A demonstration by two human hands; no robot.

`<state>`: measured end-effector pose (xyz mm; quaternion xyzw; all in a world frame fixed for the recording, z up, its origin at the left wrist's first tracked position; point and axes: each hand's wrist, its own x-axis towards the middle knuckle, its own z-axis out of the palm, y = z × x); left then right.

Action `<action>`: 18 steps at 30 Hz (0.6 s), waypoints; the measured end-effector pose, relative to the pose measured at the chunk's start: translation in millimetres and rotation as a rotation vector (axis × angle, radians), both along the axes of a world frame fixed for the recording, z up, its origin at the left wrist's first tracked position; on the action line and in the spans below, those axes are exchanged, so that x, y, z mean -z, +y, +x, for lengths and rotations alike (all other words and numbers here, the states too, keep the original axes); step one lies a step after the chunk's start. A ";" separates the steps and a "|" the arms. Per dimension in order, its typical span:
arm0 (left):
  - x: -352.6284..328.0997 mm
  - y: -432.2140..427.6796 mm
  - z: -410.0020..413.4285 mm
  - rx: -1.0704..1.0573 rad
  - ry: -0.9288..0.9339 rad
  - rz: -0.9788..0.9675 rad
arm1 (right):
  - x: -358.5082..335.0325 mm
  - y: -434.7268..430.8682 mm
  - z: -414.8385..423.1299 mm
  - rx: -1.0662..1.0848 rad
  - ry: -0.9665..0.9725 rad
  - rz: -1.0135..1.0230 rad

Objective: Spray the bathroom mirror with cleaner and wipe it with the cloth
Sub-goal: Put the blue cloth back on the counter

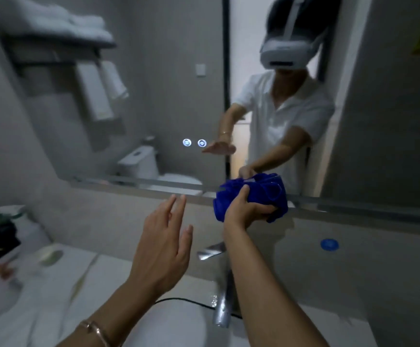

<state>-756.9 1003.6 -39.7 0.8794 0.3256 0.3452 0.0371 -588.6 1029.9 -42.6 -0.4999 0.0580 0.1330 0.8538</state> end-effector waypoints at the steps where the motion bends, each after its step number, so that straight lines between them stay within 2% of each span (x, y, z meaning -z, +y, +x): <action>1: 2.3 5.4 -20.1 -0.057 0.003 -0.023 | 0.1 8.1 -13.8 -0.050 0.031 0.043; 5: -1.4 23.3 -89.8 -0.210 -0.027 -0.063 | 5.5 29.7 -78.7 -0.476 0.170 0.186; 8: -9.9 37.0 -131.8 -0.249 -0.025 -0.040 | 11.5 29.4 -141.9 -0.865 0.134 0.222; 10: -13.5 47.5 -161.9 -0.257 -0.049 -0.064 | 13.8 29.4 -189.1 -1.048 0.046 0.216; 12: -17.8 59.2 -196.9 -0.248 -0.099 -0.156 | 13.8 34.9 -235.3 -1.154 -0.122 0.189; 16: -25.8 85.6 -276.5 -0.238 -0.164 -0.353 | 7.5 58.8 -327.2 -1.294 -0.642 -0.004; 18: -25.4 99.6 -316.6 -0.289 -0.158 -0.411 | 6.7 69.2 -376.3 -1.319 -0.827 -0.031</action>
